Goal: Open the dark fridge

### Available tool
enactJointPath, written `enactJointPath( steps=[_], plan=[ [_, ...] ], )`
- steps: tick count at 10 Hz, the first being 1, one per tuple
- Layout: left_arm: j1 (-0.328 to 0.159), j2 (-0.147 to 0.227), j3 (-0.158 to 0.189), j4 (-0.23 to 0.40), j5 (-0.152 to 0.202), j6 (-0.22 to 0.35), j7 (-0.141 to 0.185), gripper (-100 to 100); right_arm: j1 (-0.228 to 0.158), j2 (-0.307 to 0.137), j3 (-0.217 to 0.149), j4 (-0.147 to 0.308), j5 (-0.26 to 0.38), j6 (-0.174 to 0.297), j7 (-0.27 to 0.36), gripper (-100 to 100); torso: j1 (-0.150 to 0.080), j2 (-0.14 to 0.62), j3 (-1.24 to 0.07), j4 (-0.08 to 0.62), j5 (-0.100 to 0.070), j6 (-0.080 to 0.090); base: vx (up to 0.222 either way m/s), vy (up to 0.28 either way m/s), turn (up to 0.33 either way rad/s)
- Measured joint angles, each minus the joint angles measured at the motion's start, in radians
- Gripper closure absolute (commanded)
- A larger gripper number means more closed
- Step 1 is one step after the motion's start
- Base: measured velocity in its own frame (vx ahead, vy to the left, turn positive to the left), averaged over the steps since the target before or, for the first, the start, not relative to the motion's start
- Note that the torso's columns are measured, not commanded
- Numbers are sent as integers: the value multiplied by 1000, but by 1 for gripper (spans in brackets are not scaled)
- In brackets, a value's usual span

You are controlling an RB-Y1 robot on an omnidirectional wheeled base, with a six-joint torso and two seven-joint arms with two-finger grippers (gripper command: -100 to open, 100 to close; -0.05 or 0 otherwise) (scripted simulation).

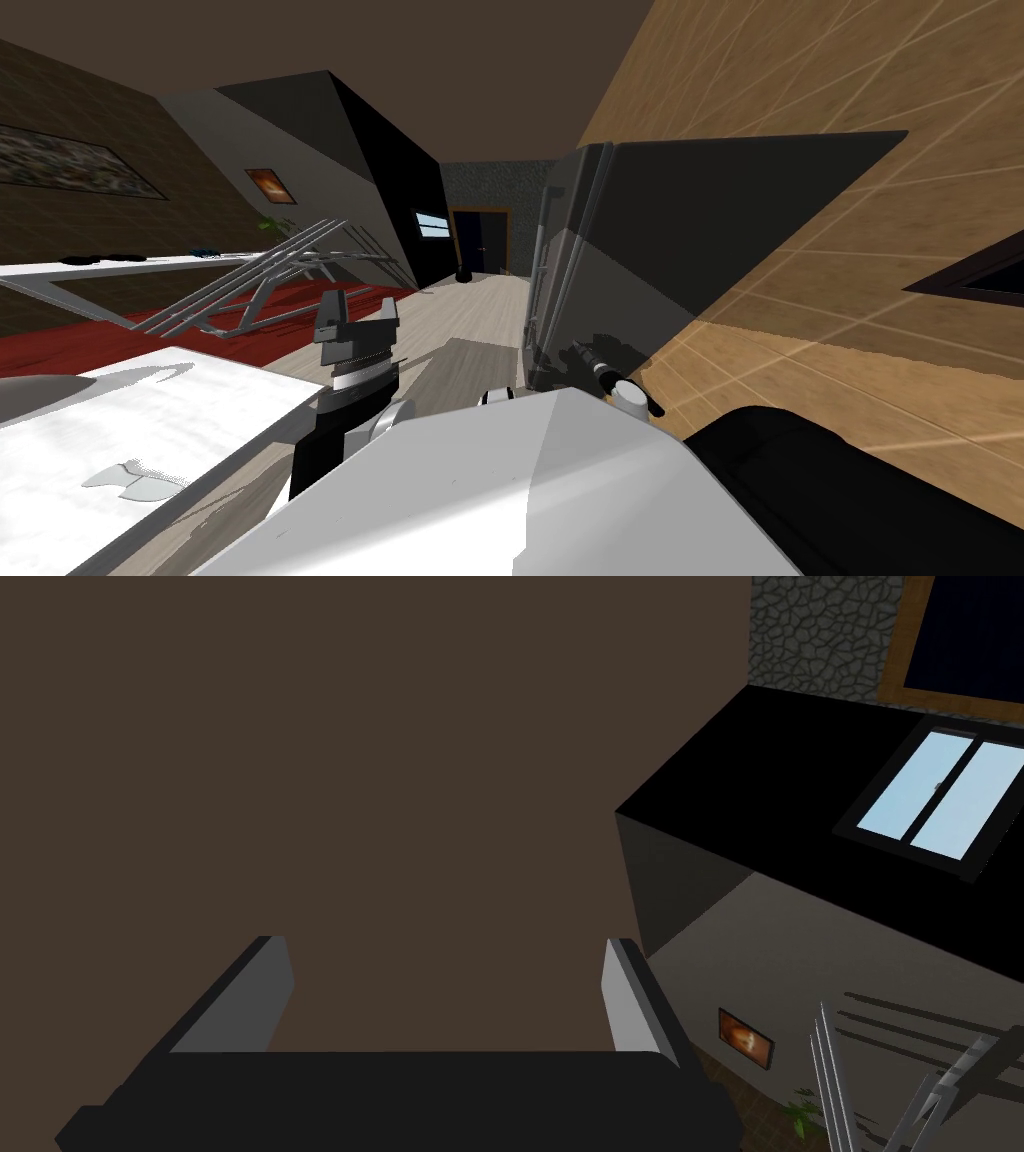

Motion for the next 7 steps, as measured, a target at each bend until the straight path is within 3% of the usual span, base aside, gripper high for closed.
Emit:
enactJointPath(
  steps=[2, 4, 5, 7],
  plan=[
    [0, 0, 0, 0, 0, 0, 0, 0, 0, 7, -7, 9, -50, 34, -7, -100, -2, 2, 1, 1, 0, 0, 21, 28, -21],
    [0, 0, 0, 0, 0, 0, 0, 0, -24, 13, -25, 49, -120, 74, 0, -100, 1, -2, -1, 0, 0, -3, 21, 58, -18],
    [0, 0, 0, 0, 0, 0, 0, 0, -30, 4, -20, 56, -128, 83, -44, -100, 3, -3, -2, 1, 1, -6, 18, 47, 6],
    [0, 0, 0, 0, 0, 0, 0, 0, -25, 7, -26, 57, -165, 111, -67, -100, 3, 0, -1, 3, 3, -5, 13, 30, -34]
  ],
)
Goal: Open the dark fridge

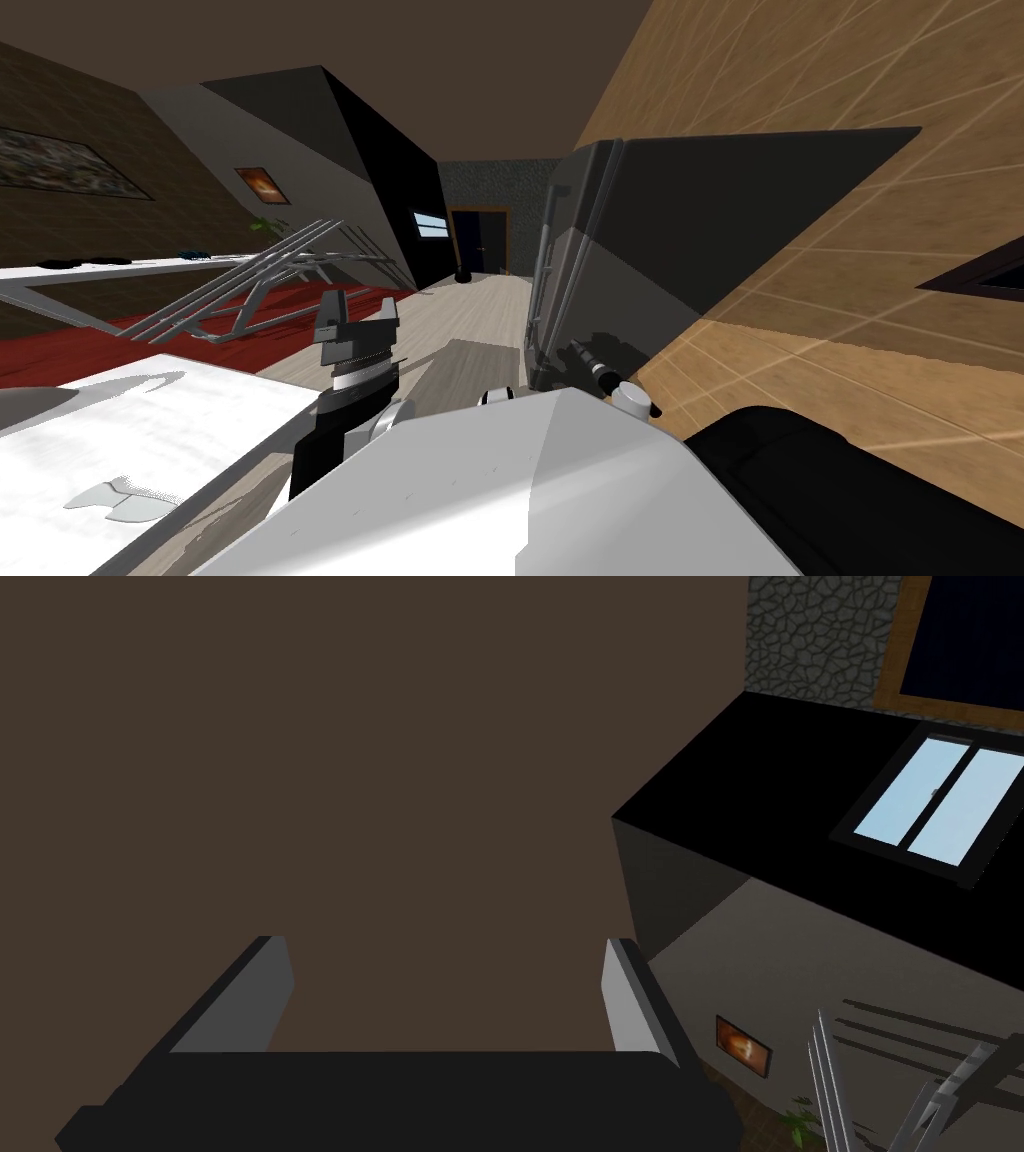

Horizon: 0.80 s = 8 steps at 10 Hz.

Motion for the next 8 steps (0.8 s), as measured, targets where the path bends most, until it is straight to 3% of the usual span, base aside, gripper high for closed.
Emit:
enactJointPath(
  steps=[1, 2, 4, 6, 8],
  plan=[
    [0, 0, 0, 0, 0, 0, 0, 0, -15, 4, -10, 23, -26, 18, -3, -100, 1, -2, 0, 0, 0, -2, 29, 40, 23],
    [0, 0, 0, 0, 0, 0, 0, 0, -6, 10, -5, 12, -42, 29, -19, -100, 2, -2, -1, 0, 0, -1, 10, 15, -7],
    [0, 0, 0, 0, 0, 0, 0, 0, -14, 32, -21, 31, -96, 61, -1, -100, 1, -2, -1, -1, 0, 0, 16, 31, -3],
    [0, 0, 0, 0, 0, 0, 0, 0, -45, 33, -39, 81, -160, 106, -7, -100, 3, -4, -2, 0, 1, -4, 24, 50, -29],
    [0, 0, 0, 0, 0, 0, 0, 0, -42, 43, -43, 80, -191, 124, -20, -100, 5, -3, -2, 1, 1, -6, 1, 21, 12]
  ],
)
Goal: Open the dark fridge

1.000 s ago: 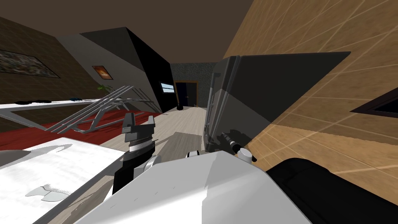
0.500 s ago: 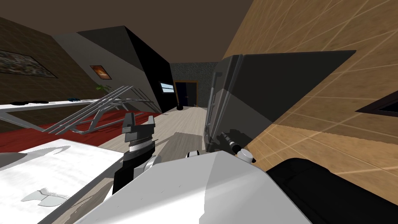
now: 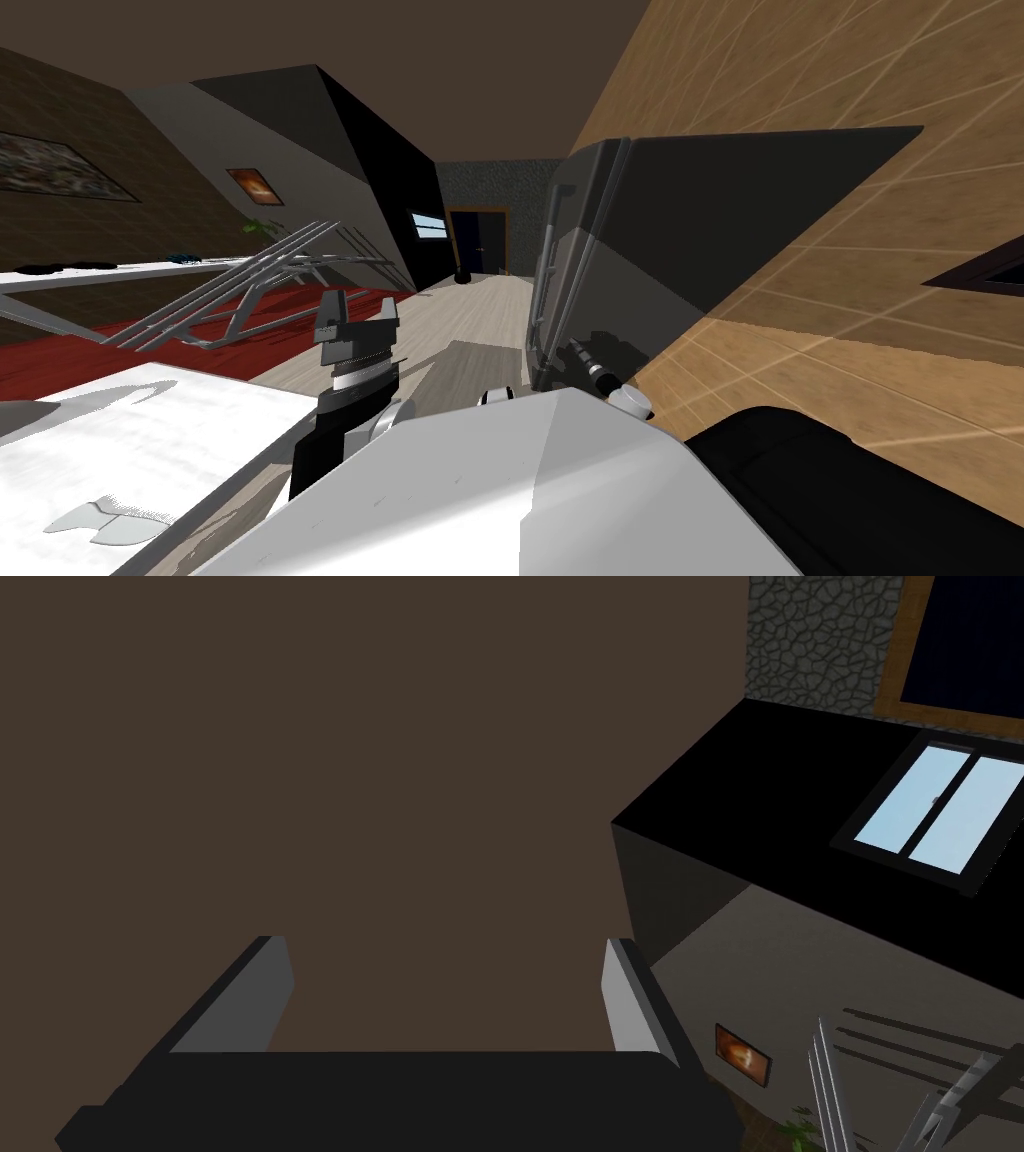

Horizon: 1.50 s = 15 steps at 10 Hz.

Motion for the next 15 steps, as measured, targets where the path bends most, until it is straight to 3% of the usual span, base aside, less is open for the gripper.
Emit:
enactJointPath(
  steps=[3, 4, 6, 8, 11, 13, 15],
  plan=[
    [0, 0, 0, 0, 0, 0, 0, 0, -25, -5, -2, 33, -39, 22, -27, -100, 0, -3, -2, 2, 2, -2, 6, 26, -8],
    [0, 0, 0, 0, 0, 0, 0, 0, -27, 9, 2, 25, -57, 30, -47, -100, 2, -4, -3, 1, 3, 1, 32, 58, -27],
    [0, 0, 0, 0, 0, 0, 0, 0, -36, 33, -22, 54, -120, 79, -36, -100, 3, -2, -1, 0, 2, 1, 24, 48, -32],
    [0, 0, 0, 0, 0, 0, 0, 0, -69, 41, -28, 93, -140, 89, -29, -100, 1, -4, -2, 1, 1, -7, -12, 0, 33],
    [0, 0, 0, 0, 0, 0, 0, 0, -50, 63, -22, 66, -166, 103, -61, -100, 7, -4, -3, 1, 4, -4, 24, 19, -17],
    [0, 0, 0, 0, 0, 0, 0, 0, -57, 64, -32, 83, -179, 119, -52, -100, 4, -2, -2, 1, 3, -3, -6, -4, 9],
    [0, 0, 0, 0, 0, 0, 0, 0, -49, 66, -25, 66, -174, 112, -63, -100, 5, -1, -1, 2, 4, -2, -5, 0, -8]
  ],
)
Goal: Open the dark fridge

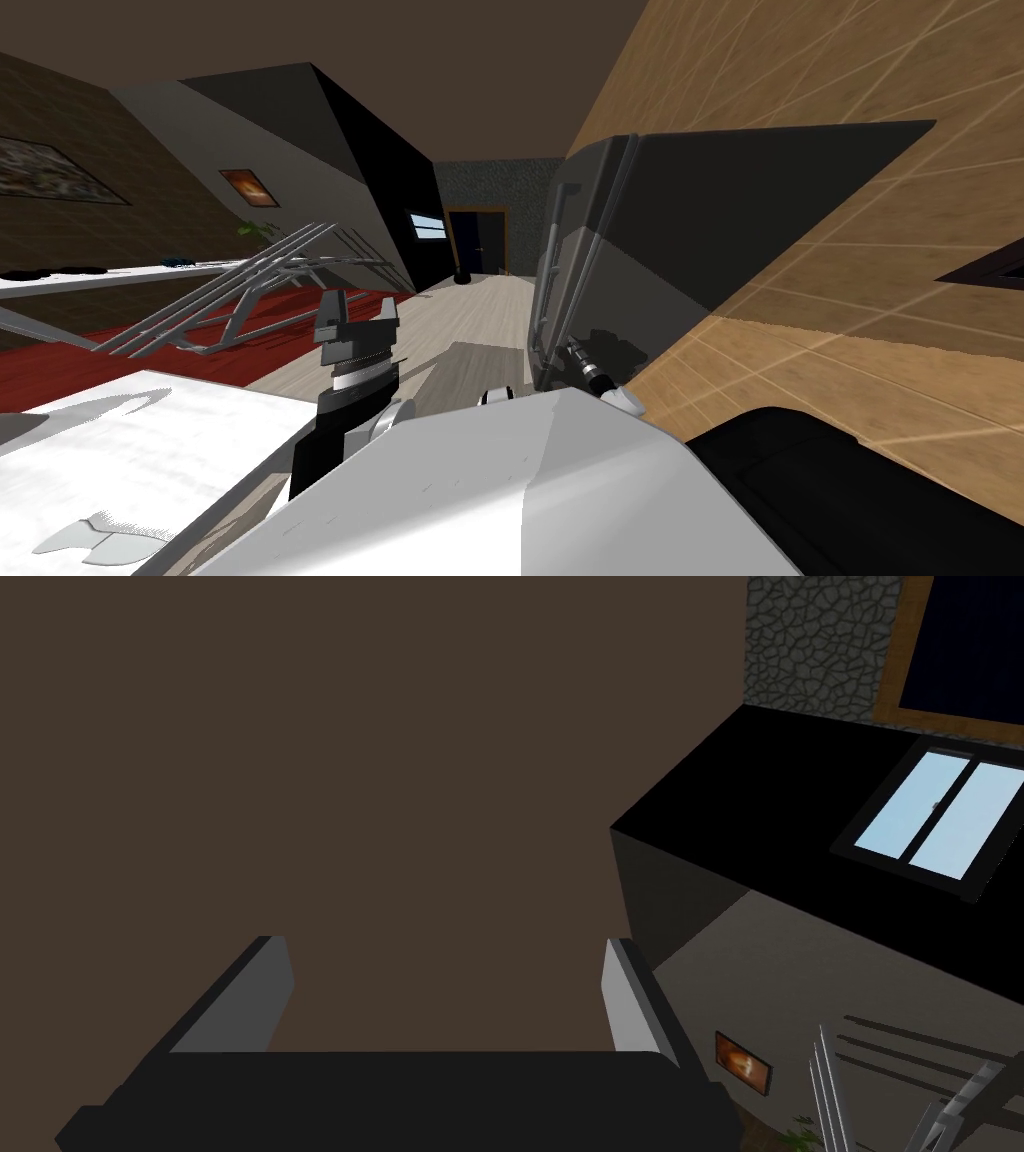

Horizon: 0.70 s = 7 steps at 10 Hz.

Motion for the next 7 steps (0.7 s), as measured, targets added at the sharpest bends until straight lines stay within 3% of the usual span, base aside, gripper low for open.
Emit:
enactJointPath(
  steps=[1, 4, 6, 7],
  plan=[
    [0, 0, 0, 0, 0, 0, 0, 0, -15, -2, -11, 28, -11, 16, 19, -100, -2, -1, 0, -1, -1, 1, 9, 20, 2],
    [0, 0, 0, 0, 0, 0, 0, 0, -33, 25, -15, 44, -44, 25, 5, -100, -4, -2, 1, 2, -6, -5, 7, 29, -29],
    [0, 0, 0, 0, 0, 0, 0, 0, -25, 44, -7, 22, -51, 24, -15, -100, -4, -1, 2, 1, -5, -2, 5, -3, 26],
    [0, 0, 0, 0, 0, 0, 0, 0, -31, 46, -19, 44, -63, 45, 4, -100, -7, -1, 2, 0, -7, -2, -5, -13, -1]
  ],
)
